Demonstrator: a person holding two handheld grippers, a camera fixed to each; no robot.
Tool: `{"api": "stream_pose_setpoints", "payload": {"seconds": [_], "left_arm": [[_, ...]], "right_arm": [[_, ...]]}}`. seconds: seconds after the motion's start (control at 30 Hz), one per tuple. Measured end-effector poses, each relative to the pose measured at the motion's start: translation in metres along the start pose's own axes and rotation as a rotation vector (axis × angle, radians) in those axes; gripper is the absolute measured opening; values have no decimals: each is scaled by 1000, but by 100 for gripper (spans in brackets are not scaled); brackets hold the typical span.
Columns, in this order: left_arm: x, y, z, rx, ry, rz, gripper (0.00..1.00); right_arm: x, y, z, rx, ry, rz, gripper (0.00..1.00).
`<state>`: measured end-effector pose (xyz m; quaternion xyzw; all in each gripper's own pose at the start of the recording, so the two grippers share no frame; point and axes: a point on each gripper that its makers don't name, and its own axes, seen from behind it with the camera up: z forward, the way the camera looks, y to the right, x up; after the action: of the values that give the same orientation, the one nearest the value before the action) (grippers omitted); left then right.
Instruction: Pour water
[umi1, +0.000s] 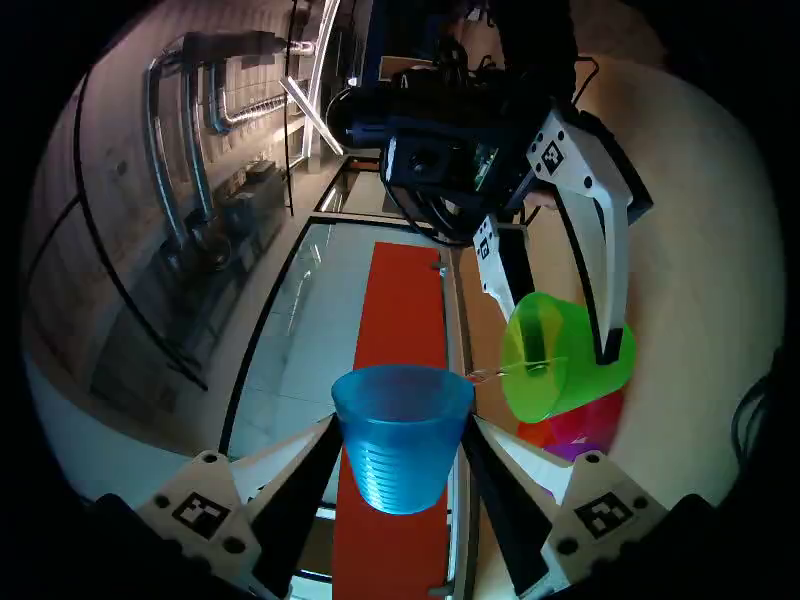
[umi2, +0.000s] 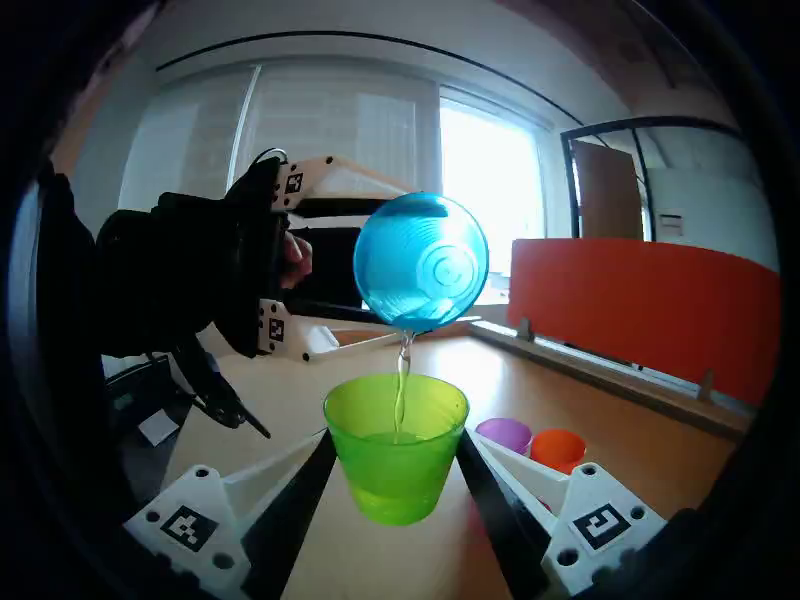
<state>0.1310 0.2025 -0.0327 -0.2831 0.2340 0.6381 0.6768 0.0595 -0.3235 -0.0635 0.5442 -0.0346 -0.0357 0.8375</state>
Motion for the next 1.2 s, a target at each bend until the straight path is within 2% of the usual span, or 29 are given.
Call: {"api": "stream_pose_setpoints", "payload": {"seconds": [0.37,1.2], "left_arm": [[1,-2,1,5,-2,37,83],[3,-1,4,1,0,62,83]], "right_arm": [[-1,0,-1,1,-1,1,86],[1,0,-2,1,2,3,86]]}}
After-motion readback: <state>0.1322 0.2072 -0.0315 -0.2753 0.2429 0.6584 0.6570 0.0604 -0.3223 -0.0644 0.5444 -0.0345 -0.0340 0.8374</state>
